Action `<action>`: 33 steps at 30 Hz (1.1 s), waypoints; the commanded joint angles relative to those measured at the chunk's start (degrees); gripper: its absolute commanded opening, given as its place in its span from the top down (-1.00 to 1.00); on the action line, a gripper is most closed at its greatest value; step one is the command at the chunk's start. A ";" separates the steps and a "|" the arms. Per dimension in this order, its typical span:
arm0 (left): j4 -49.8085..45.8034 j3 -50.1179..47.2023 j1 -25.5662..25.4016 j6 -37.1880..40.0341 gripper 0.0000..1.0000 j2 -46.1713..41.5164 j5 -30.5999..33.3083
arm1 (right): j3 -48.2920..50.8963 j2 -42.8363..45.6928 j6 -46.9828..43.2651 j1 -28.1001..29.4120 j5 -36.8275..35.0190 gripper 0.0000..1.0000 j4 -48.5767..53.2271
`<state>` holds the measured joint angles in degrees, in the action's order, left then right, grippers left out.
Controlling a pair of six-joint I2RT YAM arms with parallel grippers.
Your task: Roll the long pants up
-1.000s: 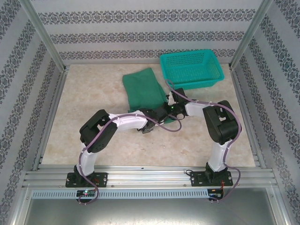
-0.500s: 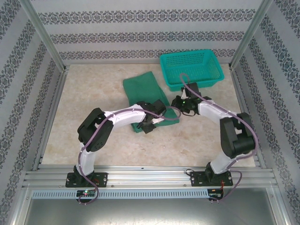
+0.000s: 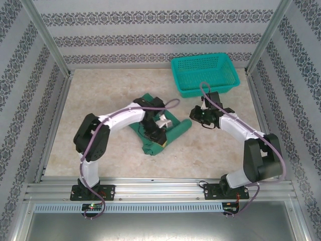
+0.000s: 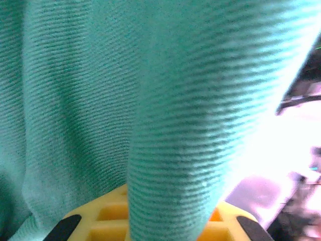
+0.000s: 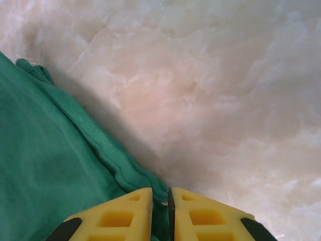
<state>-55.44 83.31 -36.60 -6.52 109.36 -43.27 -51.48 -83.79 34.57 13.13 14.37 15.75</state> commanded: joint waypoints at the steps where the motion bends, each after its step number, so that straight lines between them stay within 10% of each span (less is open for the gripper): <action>1: 10.82 -5.28 6.10 -10.62 1.00 -5.61 -21.26 | 0.53 4.06 0.28 0.06 -0.37 0.62 1.33; 26: 15.48 -9.68 15.94 -3.54 0.99 14.41 -13.91 | -15.72 -18.68 -2.43 13.95 11.25 0.78 1.21; 33: 13.59 -9.83 15.38 -1.48 0.34 2.52 2.88 | -20.93 -31.55 -0.65 13.95 11.12 0.97 2.14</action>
<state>-42.28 74.39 -21.67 -11.03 117.69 -58.06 -71.33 -111.87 33.06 26.81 25.91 16.53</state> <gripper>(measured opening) 0.277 0.062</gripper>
